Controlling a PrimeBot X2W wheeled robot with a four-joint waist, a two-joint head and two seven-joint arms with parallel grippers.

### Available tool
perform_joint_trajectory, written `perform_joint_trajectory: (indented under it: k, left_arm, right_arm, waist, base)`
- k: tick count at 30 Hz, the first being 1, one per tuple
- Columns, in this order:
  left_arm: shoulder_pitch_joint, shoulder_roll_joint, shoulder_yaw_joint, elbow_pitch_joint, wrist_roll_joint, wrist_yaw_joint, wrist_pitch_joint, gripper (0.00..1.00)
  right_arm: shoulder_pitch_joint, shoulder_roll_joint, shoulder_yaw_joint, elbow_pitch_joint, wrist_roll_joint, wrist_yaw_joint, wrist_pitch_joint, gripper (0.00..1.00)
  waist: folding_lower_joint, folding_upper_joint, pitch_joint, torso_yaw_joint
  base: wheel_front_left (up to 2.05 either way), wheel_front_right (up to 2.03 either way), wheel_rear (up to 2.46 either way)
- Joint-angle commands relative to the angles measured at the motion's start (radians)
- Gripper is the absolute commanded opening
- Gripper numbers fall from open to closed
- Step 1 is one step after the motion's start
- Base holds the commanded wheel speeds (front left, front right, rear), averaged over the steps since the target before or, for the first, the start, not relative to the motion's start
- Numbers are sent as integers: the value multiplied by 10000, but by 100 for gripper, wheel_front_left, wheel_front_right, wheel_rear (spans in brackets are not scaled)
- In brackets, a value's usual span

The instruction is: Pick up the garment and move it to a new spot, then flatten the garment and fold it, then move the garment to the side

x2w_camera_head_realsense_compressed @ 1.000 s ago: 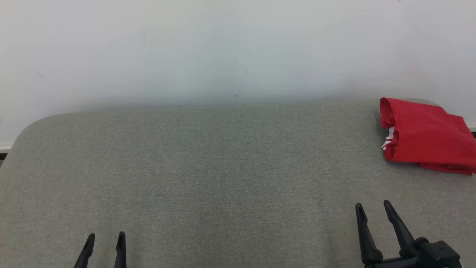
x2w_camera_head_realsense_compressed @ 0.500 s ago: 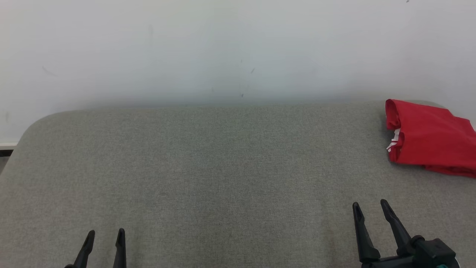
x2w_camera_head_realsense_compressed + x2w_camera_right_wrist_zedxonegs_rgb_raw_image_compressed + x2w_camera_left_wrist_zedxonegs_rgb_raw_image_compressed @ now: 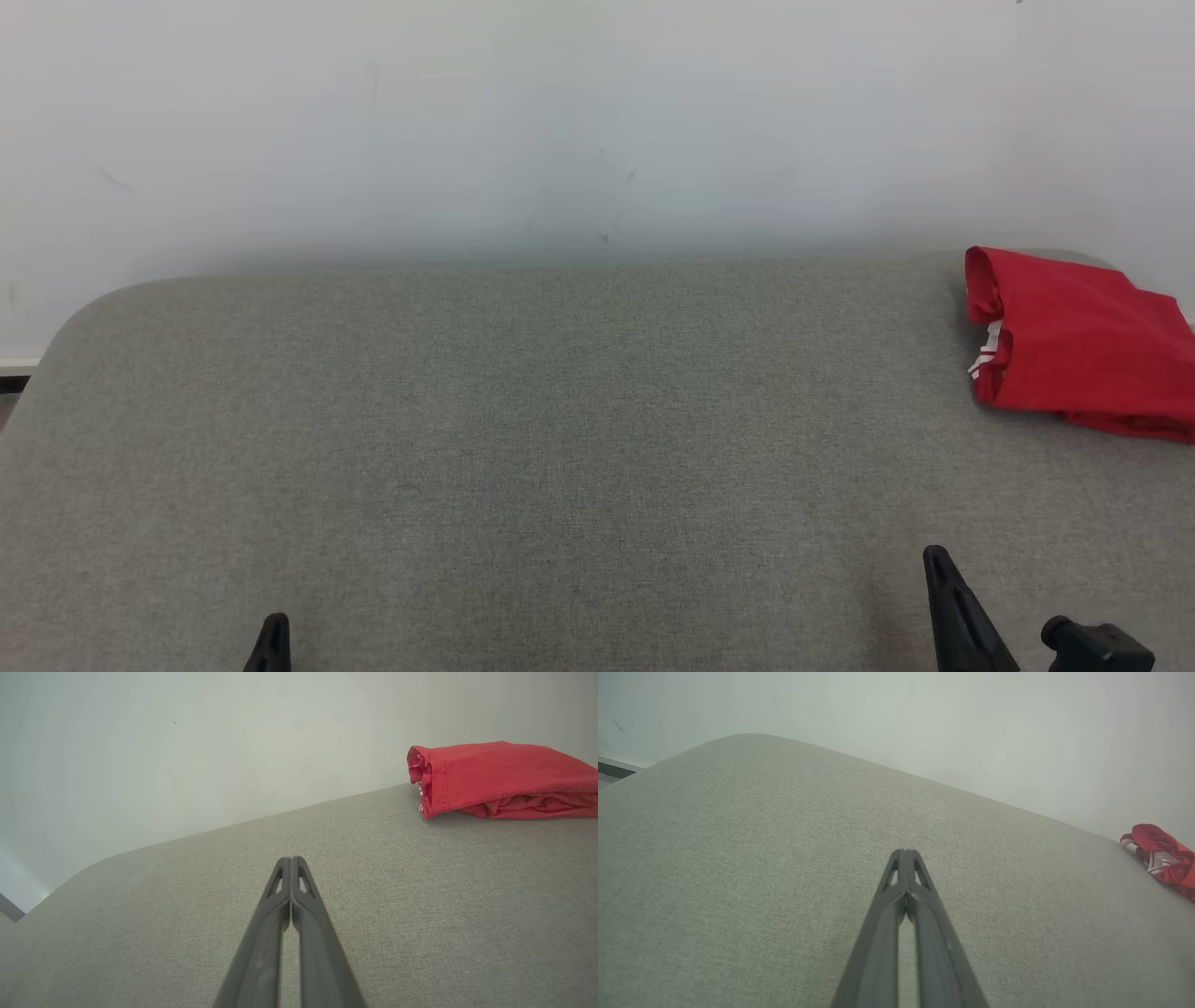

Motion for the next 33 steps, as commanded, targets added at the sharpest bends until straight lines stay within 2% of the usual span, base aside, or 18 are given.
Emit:
perform_joint_trajectory:
  k: [1,18,33]
  left_arm:
    - [-313,41,62,-138,-383,1,71,0]
    - [-731,-63,185,-82,-3155,1,805,0]
    - [-1026,-135,276,-29,-5055,2,1326,0]
  right_arm:
    - [-271,-5,-80,-137,407,-2,77,0]
    - [-638,74,-411,-22,3204,-5,745,0]
    - [-879,149,-666,56,5111,-8,1231,0]
  waist:
    - [0,-1,6,-2]
    - [0,-1,80,-38]
    - [0,-1,141,-67]
  base:
    - [0,0,0]
    - [0,0,0]
    - [0,0,0]
